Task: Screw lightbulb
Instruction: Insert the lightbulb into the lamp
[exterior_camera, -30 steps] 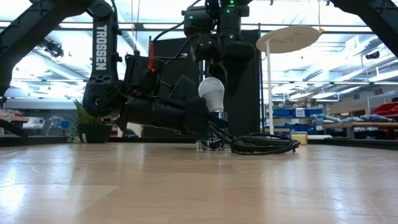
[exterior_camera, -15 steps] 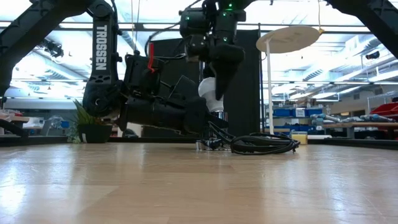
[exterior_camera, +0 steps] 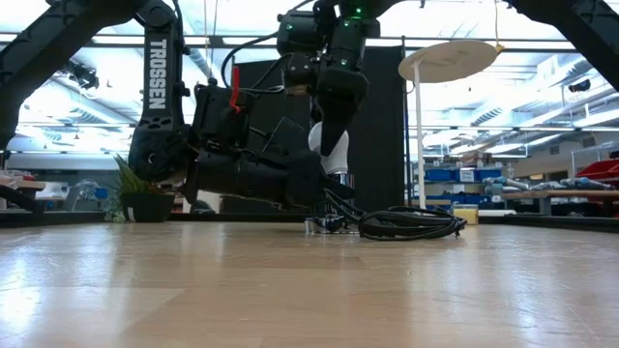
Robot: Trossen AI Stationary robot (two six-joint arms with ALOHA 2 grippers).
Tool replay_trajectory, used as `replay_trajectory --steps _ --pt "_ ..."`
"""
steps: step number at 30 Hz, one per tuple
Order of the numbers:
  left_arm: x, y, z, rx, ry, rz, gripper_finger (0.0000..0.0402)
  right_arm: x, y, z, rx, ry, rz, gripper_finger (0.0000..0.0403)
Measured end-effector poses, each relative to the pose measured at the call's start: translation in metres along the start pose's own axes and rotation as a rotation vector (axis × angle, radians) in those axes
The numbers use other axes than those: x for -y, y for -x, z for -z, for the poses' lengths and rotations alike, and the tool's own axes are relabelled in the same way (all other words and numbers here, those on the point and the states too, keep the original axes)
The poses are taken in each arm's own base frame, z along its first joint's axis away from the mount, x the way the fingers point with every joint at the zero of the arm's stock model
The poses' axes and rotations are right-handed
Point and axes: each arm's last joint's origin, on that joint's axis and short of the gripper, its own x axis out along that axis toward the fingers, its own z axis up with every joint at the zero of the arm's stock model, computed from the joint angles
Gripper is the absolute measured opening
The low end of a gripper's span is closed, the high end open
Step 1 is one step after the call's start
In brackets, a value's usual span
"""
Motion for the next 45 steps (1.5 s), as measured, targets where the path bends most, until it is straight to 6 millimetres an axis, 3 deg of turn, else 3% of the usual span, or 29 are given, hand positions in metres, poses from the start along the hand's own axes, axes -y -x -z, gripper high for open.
replay_trajectory --steps 6,11,16,21,28,38,45 --pt "0.000 0.000 0.000 0.000 0.002 0.000 0.0191 -0.001 0.000 0.001 -0.008 -0.015 -0.017 0.0266" --pt "0.001 0.000 0.000 -0.001 0.023 0.005 0.0191 -0.002 0.005 0.004 -0.045 -0.041 -0.031 0.0269" --pt "0.000 0.000 0.000 0.000 0.028 0.001 0.0191 -0.007 0.025 0.002 -0.060 -0.033 -0.012 0.0291" --pt "0.000 0.000 0.000 0.000 0.028 0.001 0.0191 -0.017 0.035 -0.002 -0.067 0.040 0.024 0.0280" --pt "0.000 0.000 0.000 0.000 0.031 0.000 0.0191 -0.025 0.033 -0.002 -0.079 0.074 0.007 0.0283" --pt "0.000 0.000 0.000 -0.002 0.030 0.009 0.0191 -0.015 0.032 -0.007 -0.010 0.059 0.038 0.0286" --pt "-0.002 0.012 0.003 0.029 0.034 0.017 0.0190 -0.012 0.010 -0.001 -0.043 0.062 0.019 0.0287"
